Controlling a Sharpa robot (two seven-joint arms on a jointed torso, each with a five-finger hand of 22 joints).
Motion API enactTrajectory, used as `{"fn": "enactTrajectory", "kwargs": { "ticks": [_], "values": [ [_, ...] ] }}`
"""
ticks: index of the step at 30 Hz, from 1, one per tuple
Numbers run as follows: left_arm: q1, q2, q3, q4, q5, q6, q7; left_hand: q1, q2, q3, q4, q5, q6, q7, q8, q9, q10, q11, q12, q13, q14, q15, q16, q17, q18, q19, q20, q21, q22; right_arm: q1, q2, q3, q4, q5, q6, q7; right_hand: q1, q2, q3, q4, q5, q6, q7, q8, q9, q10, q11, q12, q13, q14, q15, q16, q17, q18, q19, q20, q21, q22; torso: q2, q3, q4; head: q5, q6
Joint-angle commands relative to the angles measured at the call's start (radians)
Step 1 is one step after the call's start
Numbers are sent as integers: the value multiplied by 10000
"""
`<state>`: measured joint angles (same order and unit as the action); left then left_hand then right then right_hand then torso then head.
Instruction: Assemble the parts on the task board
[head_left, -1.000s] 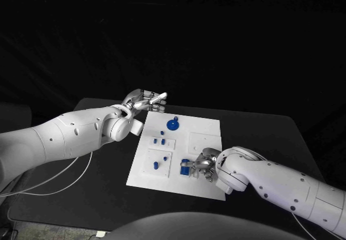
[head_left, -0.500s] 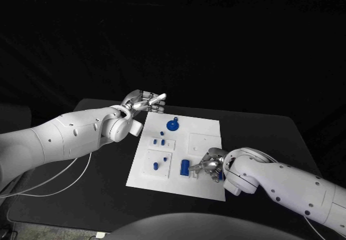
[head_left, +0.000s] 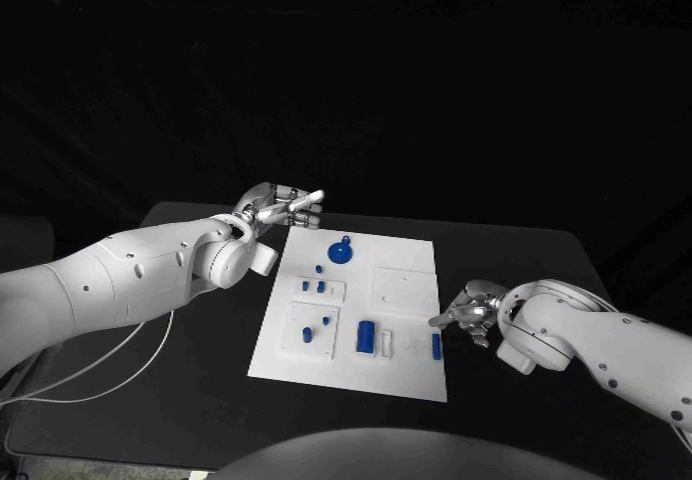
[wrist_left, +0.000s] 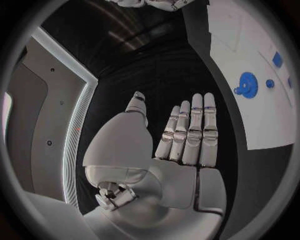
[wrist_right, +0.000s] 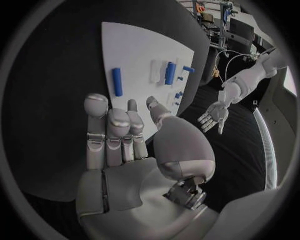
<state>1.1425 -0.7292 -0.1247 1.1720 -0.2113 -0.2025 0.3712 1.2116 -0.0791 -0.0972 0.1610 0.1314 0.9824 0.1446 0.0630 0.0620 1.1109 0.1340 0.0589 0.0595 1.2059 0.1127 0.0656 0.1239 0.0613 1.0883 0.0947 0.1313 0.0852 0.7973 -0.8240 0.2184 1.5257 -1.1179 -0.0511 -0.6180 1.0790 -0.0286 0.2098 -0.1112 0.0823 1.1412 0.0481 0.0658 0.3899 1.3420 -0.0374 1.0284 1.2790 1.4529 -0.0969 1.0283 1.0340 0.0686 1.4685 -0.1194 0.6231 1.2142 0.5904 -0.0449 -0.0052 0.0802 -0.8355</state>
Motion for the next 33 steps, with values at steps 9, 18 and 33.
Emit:
{"fn": "enactTrajectory", "kwargs": {
  "ticks": [9, 18, 33],
  "values": [
    [5, 22, -1, 36, 5, 19, 71, 65, 126, -40, -215, -118, 34, 39, 39, 14, 68, -19, 1, 13, 0, -54, -38, 14, 8, -52, -12, 0, 10, -210, -293, 78, -49, -1027, 1089, -620, -113, -416, 504, 623, -263, 254, -52, -22, -167, 95, -11, 38, -7, 1, 52, 117, 15, 33, 452, 50, 103, 37, 11, -13, 36, -130, -1],
    [5, 36, -7, 33, 6, 49, 52, 59, 127, -39, -212, -161, 28, 38, 38, 14, 68, -18, 2, 14, -5, -52, -38, 14, 8, -57, -11, -1, 9, -483, 5, 58, -179, -1321, 1015, -795, -384, -1083, 483, 1715, -333, 256, -28, -15, -190, 105, -4, -10, 4, -7, 33, 132, 60, 5, 457, 11, 126, 53, 15, -23, 57, -146, -40],
    [5, 20, -13, 49, 6, 91, 31, 50, 89, -20, -152, -220, 18, 44, 38, 14, 59, -16, 2, 13, -8, -51, -38, 17, 7, -63, -8, 0, 7, -691, 600, -38, -611, -1702, 603, -764, 108, -741, -68, 2138, -341, 266, -40, -7, -220, 123, -15, -88, 61, 4, 24, 67, 119, -2, 459, -1, 99, 41, 15, -20, 43, -67, -52]
  ]
}}
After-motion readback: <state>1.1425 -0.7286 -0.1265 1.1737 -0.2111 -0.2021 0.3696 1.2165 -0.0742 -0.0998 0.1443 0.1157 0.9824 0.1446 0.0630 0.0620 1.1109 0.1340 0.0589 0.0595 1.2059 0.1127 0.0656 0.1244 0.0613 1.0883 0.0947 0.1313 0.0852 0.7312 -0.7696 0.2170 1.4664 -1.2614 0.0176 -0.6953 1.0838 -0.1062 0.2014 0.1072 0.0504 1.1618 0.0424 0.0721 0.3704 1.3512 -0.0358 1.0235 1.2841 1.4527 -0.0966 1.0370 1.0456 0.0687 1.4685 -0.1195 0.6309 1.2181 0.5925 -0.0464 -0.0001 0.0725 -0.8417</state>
